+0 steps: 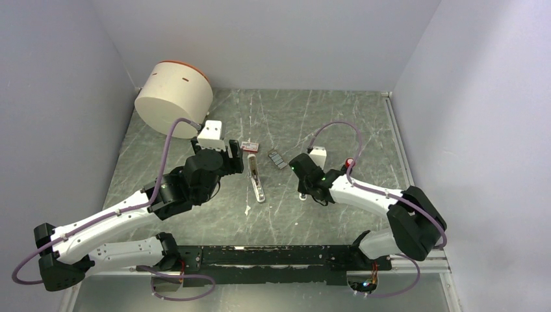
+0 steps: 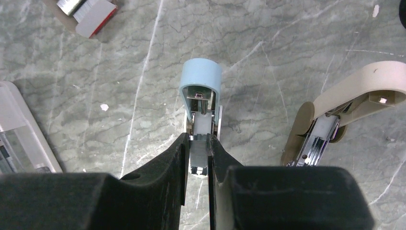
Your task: Load the staples into the stapler
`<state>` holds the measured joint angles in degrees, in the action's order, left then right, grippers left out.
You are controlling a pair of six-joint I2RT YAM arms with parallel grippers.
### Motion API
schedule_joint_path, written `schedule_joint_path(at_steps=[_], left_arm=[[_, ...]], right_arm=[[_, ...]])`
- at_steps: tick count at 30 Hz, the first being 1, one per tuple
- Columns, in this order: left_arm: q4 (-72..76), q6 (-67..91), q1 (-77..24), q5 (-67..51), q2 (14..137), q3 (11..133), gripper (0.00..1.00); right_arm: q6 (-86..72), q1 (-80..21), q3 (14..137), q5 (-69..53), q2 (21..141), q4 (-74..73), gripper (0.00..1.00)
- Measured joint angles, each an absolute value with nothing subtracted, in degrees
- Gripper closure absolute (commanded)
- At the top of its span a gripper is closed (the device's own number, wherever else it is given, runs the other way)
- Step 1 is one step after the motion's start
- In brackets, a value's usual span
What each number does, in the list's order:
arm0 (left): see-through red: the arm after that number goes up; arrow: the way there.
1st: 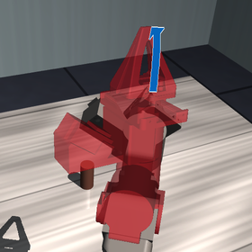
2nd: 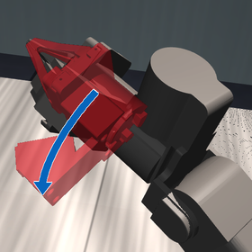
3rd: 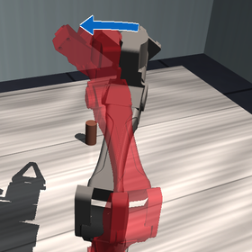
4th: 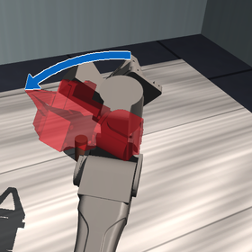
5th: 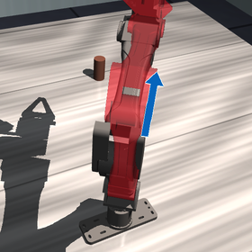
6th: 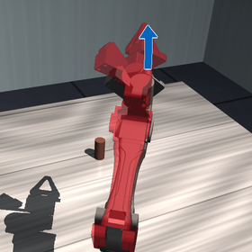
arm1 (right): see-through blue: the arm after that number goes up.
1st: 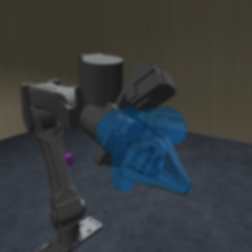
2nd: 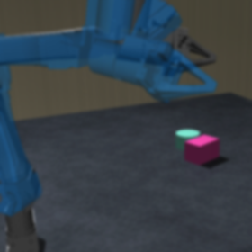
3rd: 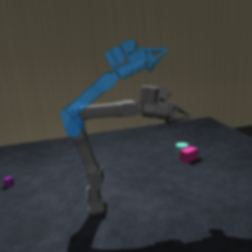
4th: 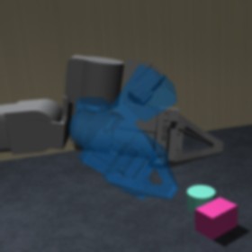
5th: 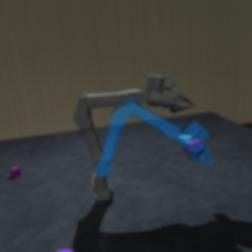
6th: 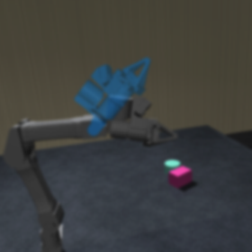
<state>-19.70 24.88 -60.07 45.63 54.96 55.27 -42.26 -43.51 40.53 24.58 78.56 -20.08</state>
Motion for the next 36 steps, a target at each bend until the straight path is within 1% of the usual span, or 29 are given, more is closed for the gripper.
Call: schedule_joint_path(at_steps=[10,36], left_arm=[[-19.7,24.9,-60.1,45.6,54.8,54.9,0.26],[-19.7,24.9,-60.1,45.7,54.8,54.9,0.26]], right_arm=[[-43.7,-44.1,41.1,26.6,79.8,-21.7,0.8],[-45.1,-44.3,41.1,26.6,80.3,-21.2,0.79]])
